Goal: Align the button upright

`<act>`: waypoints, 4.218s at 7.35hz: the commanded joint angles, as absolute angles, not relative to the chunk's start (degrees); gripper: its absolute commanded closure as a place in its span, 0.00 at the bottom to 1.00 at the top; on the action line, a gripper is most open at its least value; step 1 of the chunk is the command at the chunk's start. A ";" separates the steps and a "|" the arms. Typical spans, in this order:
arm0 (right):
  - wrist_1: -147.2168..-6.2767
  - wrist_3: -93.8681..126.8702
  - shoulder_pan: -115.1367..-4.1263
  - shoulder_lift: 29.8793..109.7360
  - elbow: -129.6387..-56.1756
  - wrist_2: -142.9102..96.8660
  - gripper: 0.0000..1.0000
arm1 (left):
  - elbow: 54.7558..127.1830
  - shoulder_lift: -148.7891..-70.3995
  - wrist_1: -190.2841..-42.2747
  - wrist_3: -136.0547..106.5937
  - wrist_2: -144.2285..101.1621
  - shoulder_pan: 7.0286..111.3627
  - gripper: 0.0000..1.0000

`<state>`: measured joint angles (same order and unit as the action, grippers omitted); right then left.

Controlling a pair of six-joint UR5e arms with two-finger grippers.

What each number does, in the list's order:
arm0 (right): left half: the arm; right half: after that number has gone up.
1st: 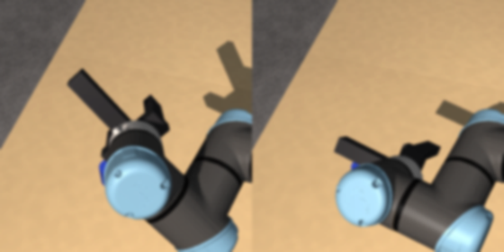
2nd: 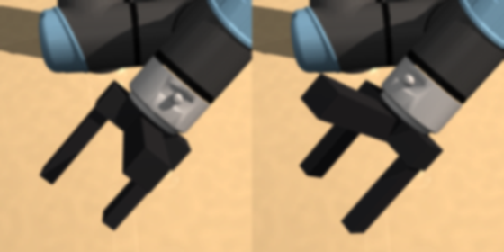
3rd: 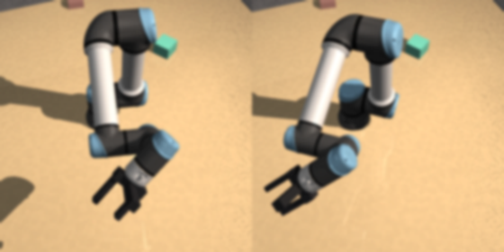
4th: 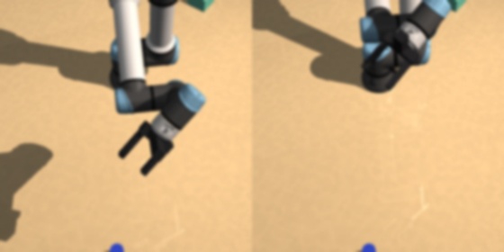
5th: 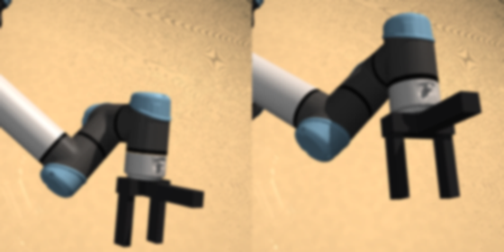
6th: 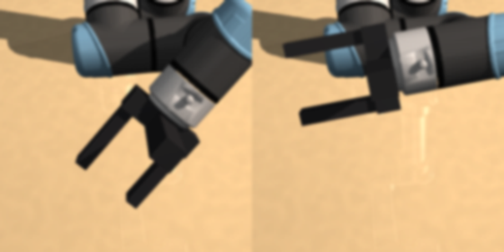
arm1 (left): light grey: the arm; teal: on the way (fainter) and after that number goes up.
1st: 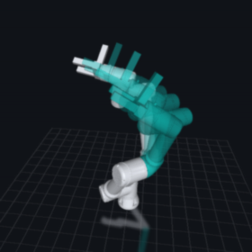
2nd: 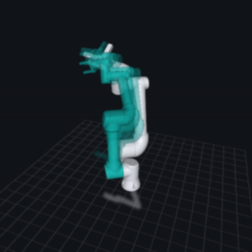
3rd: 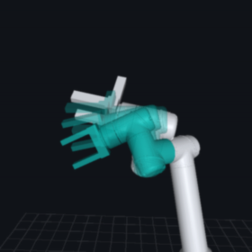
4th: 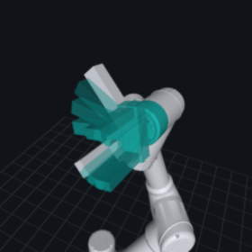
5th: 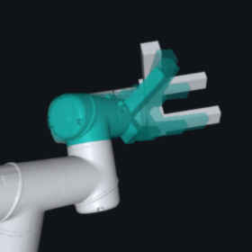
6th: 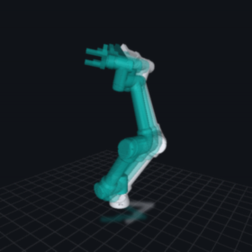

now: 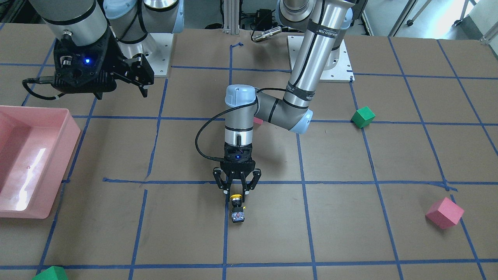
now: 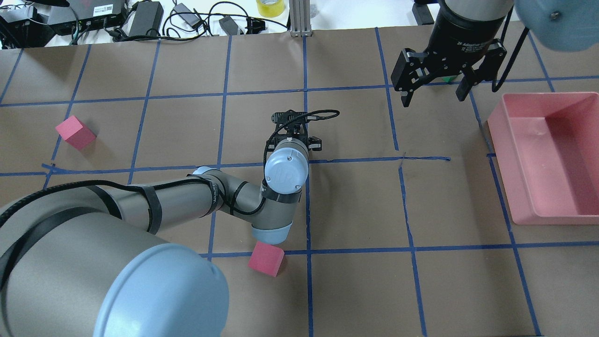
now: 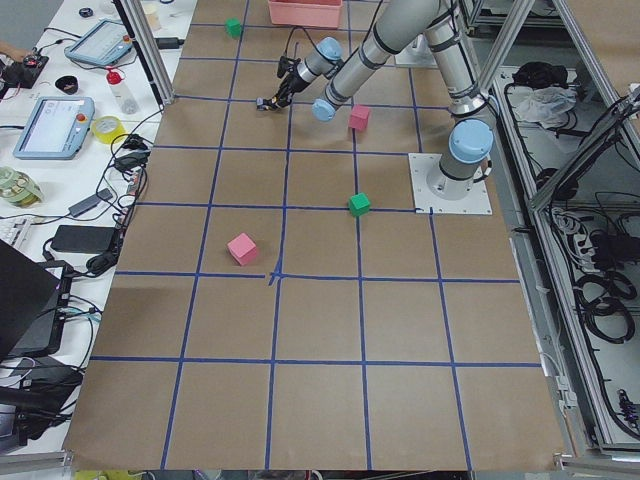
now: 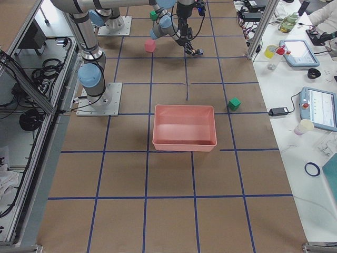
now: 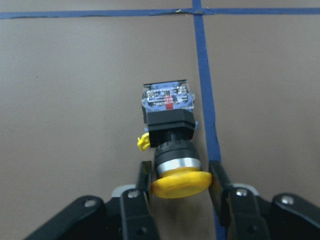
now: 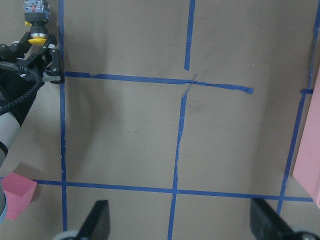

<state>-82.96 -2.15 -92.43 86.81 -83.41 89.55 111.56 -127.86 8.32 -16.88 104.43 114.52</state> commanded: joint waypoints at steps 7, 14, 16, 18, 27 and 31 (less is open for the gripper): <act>-83.06 -2.29 -92.46 86.84 -83.93 90.53 0.00 | 98.73 -113.22 -41.57 -12.48 96.26 107.59 0.94; -82.88 -1.85 -92.37 86.92 -83.94 90.62 0.00 | 90.88 -114.60 -72.95 -37.16 71.16 103.89 1.00; -82.97 -1.93 -92.46 86.84 -83.94 90.70 0.00 | 91.66 -117.49 -72.95 -45.61 57.81 101.79 1.00; -82.97 -2.02 -92.46 86.84 -83.94 90.70 0.00 | 91.93 -120.31 -72.69 -44.57 55.03 100.55 1.00; -82.71 -2.28 -92.55 86.84 -83.94 91.14 0.00 | 90.62 -116.22 -73.03 -35.91 67.17 97.48 0.00; -83.05 -3.42 -92.37 86.75 -83.94 91.23 0.00 | 86.66 -102.70 -87.09 -6.23 87.37 91.23 0.00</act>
<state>-82.88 -2.82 -92.46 86.83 -83.93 91.29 87.63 -107.28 -83.95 -15.76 79.36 92.15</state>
